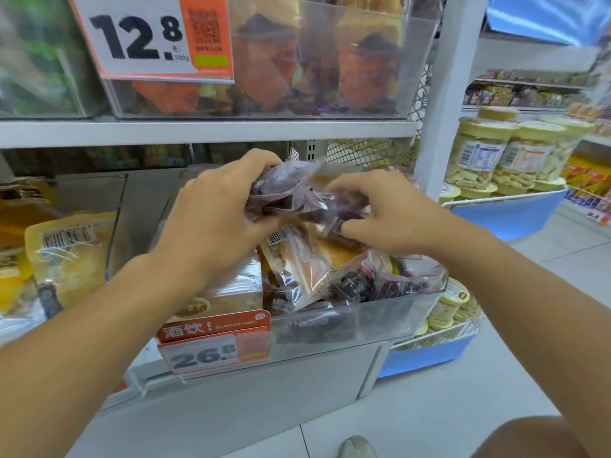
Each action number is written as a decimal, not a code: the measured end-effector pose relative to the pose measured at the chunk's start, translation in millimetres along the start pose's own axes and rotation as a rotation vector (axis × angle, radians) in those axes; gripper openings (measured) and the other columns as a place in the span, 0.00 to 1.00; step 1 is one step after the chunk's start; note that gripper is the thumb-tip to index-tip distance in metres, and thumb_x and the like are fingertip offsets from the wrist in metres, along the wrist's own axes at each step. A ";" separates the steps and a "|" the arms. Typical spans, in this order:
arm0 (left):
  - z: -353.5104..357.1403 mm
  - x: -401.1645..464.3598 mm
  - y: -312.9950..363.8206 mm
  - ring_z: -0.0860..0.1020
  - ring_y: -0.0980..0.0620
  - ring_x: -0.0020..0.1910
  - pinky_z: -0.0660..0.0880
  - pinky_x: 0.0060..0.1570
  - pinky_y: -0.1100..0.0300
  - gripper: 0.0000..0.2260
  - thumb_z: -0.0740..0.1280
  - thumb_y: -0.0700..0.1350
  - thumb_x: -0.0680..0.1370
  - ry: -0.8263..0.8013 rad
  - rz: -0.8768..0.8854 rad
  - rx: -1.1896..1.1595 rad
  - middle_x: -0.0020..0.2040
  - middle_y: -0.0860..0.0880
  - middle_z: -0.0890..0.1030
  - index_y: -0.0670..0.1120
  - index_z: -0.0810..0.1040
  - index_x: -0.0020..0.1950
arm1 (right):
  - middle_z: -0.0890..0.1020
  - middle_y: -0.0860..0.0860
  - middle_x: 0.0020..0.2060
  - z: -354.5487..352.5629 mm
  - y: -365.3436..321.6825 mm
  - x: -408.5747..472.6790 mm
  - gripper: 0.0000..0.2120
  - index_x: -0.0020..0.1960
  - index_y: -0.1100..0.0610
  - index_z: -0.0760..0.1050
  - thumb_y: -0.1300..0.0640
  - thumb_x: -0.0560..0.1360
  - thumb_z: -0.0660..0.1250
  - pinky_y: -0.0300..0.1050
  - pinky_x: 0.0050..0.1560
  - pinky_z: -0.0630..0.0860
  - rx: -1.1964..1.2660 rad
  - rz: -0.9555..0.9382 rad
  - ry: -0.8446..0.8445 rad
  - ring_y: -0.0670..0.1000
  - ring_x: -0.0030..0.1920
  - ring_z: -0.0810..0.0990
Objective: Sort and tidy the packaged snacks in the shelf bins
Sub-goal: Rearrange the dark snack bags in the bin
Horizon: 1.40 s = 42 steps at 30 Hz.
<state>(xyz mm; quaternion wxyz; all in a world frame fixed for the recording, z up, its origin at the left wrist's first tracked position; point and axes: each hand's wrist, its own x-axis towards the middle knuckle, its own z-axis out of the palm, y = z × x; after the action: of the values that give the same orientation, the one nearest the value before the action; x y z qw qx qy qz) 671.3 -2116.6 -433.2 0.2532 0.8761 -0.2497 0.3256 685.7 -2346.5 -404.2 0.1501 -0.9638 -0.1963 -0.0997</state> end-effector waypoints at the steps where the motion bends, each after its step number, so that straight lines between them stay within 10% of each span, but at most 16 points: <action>1: 0.5 -0.1 -1.0 0.80 0.49 0.50 0.78 0.48 0.46 0.22 0.75 0.55 0.73 -0.016 0.014 0.005 0.54 0.56 0.82 0.56 0.73 0.64 | 0.82 0.47 0.56 -0.1 -2.7 -1.0 0.25 0.68 0.49 0.75 0.54 0.71 0.73 0.44 0.50 0.74 0.050 -0.024 -0.026 0.49 0.50 0.79; 7: 3.3 -2.2 -7.7 0.79 0.49 0.56 0.77 0.54 0.45 0.21 0.74 0.52 0.75 0.049 0.094 -0.018 0.59 0.55 0.81 0.52 0.75 0.67 | 0.83 0.49 0.46 3.0 -0.5 3.5 0.15 0.55 0.53 0.80 0.53 0.71 0.78 0.51 0.53 0.78 0.026 -0.093 0.059 0.51 0.47 0.80; 13: -13.5 -5.4 -12.8 0.81 0.41 0.55 0.78 0.55 0.44 0.18 0.74 0.41 0.77 0.317 0.286 0.009 0.59 0.42 0.81 0.38 0.78 0.64 | 0.80 0.40 0.51 -20.3 -5.5 -14.3 0.27 0.69 0.49 0.76 0.61 0.73 0.76 0.19 0.54 0.66 0.085 -0.178 0.315 0.36 0.53 0.75; 19: -62.0 -31.0 -30.1 0.81 0.39 0.56 0.78 0.57 0.43 0.18 0.74 0.38 0.76 0.378 0.289 0.096 0.59 0.39 0.81 0.34 0.77 0.63 | 0.83 0.51 0.60 -5.1 -42.8 -3.5 0.27 0.70 0.55 0.74 0.61 0.73 0.75 0.40 0.63 0.72 0.099 -0.391 0.397 0.51 0.59 0.80; 32: -183.0 -128.5 -114.0 0.77 0.47 0.51 0.66 0.57 0.74 0.19 0.72 0.46 0.76 0.448 -0.114 0.378 0.53 0.40 0.82 0.36 0.77 0.62 | 0.81 0.53 0.63 65.1 -211.0 45.0 0.27 0.74 0.53 0.70 0.61 0.76 0.71 0.58 0.61 0.76 0.148 -0.609 0.296 0.58 0.62 0.78; 38: -182.0 -126.2 -96.0 0.80 0.54 0.40 0.79 0.43 0.53 0.18 0.77 0.46 0.71 0.578 -0.438 0.100 0.43 0.53 0.82 0.51 0.77 0.58 | 0.85 0.48 0.50 76.8 -242.6 49.3 0.19 0.63 0.51 0.78 0.56 0.73 0.75 0.49 0.55 0.78 0.354 -0.468 0.324 0.51 0.52 0.82; 42: -182.5 -137.4 -102.5 0.80 0.60 0.43 0.79 0.42 0.59 0.21 0.78 0.47 0.71 0.469 -0.489 0.126 0.45 0.57 0.81 0.52 0.77 0.62 | 0.82 0.46 0.43 76.3 -254.0 51.3 0.10 0.53 0.50 0.77 0.56 0.73 0.72 0.51 0.47 0.78 0.227 -0.481 0.287 0.52 0.45 0.80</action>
<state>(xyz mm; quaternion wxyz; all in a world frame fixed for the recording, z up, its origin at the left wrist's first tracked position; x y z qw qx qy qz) 560.9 -1891.9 -437.4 0.3199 0.8251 0.0533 0.4626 638.5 -2080.6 -399.1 0.2549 -0.8428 -0.4059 -0.2449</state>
